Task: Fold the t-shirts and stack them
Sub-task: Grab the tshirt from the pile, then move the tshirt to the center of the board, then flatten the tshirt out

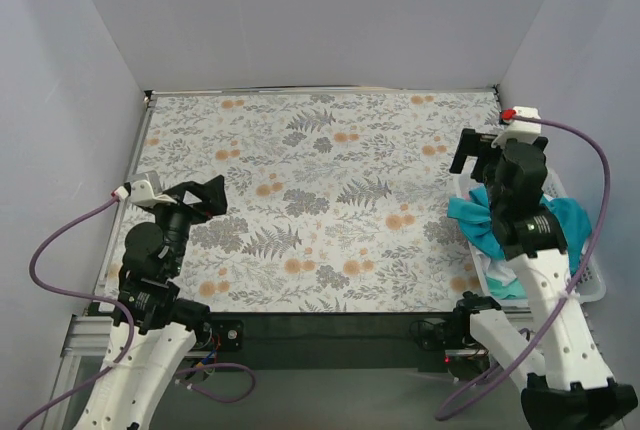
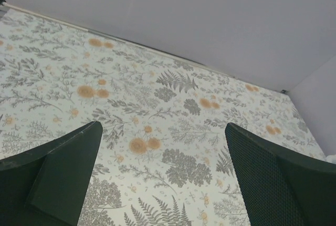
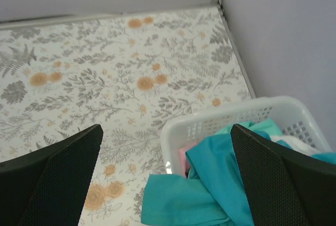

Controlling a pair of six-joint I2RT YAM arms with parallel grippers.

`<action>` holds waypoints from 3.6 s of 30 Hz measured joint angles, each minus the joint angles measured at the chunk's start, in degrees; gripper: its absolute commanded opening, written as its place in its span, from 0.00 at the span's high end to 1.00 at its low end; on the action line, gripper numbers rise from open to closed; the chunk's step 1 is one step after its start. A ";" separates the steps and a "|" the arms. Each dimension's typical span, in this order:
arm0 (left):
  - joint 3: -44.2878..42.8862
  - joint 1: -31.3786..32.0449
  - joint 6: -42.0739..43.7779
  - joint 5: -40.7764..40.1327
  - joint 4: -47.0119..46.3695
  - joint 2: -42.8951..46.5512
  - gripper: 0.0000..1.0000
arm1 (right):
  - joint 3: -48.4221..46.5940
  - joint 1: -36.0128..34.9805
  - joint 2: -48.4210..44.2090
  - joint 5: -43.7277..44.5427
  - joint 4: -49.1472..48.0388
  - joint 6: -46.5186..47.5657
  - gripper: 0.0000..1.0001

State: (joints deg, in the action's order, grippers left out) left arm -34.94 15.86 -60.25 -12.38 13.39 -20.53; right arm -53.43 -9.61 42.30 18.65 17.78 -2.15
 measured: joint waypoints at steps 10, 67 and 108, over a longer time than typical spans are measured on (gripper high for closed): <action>7.41 0.15 -0.17 0.20 0.20 5.68 0.02 | -2.97 5.84 18.23 10.36 11.52 -10.93 0.07; 6.01 1.90 -6.19 1.27 2.80 -8.02 0.02 | -4.74 -31.39 31.36 -13.29 -7.02 -6.43 0.31; 3.69 -2.19 -19.54 1.31 14.73 -36.41 0.12 | -9.16 -29.18 59.52 -20.72 -8.55 -8.20 0.48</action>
State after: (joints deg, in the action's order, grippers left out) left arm -31.24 13.67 -79.79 -11.07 28.12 -56.95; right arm -62.59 -38.79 101.82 -2.07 9.23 -10.35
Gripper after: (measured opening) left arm 0.891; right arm 0.476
